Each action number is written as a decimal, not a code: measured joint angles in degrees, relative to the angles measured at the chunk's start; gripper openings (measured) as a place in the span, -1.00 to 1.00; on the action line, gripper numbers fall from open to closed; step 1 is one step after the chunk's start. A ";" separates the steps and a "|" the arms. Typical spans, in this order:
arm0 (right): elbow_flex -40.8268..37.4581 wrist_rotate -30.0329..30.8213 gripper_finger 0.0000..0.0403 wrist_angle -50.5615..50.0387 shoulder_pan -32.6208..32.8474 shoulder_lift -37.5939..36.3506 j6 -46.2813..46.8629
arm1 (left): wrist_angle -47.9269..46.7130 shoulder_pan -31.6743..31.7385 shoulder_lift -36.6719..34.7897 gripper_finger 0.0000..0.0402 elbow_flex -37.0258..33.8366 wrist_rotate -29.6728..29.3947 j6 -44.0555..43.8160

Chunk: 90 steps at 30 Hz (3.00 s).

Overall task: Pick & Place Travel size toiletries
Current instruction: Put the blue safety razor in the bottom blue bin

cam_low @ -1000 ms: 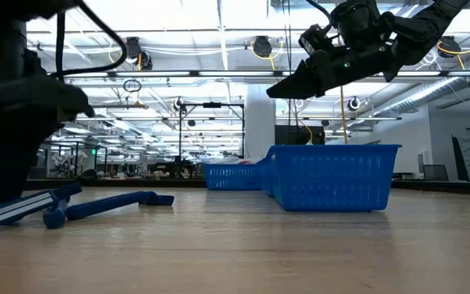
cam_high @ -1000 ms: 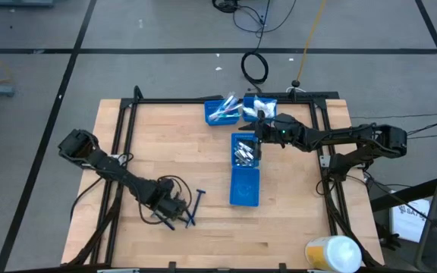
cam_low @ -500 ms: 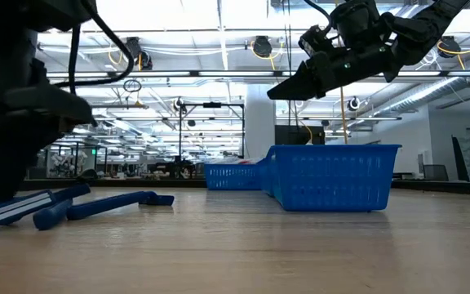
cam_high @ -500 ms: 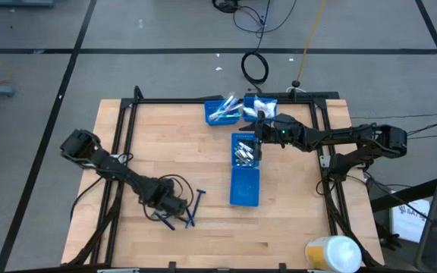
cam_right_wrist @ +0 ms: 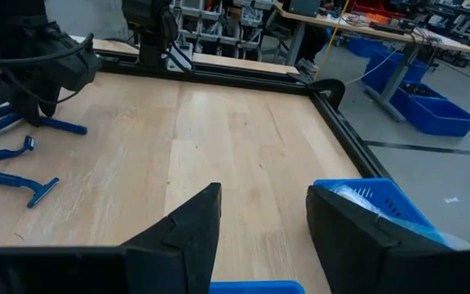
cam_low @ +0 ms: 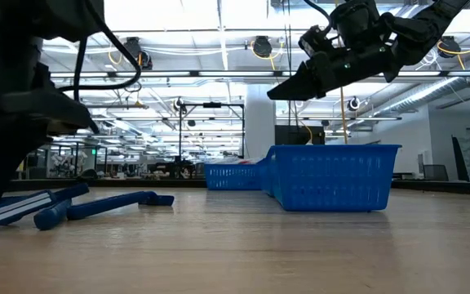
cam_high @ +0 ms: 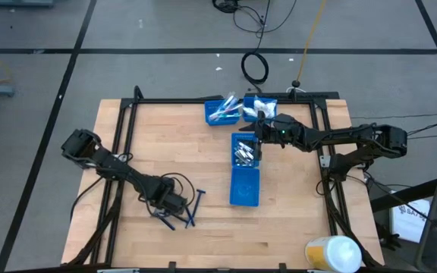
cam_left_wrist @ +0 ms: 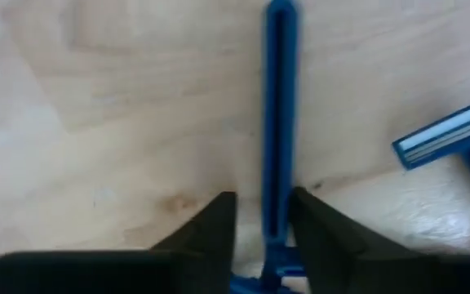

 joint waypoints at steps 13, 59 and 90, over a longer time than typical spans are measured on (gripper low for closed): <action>0.02 0.15 -0.17 -0.59 0.00 -0.24 6.21 | -1.72 5.64 -0.14 -0.91 0.04 -26.86 20.17; -0.02 1.60 -0.37 10.21 15.50 2.38 8.76 | 65.80 20.17 -4.43 -0.91 2.08 -19.66 103.04; 0.00 -11.05 -0.89 -7.24 21.74 1.51 14.17 | 44.08 19.95 -5.15 0.09 2.08 -30.17 82.26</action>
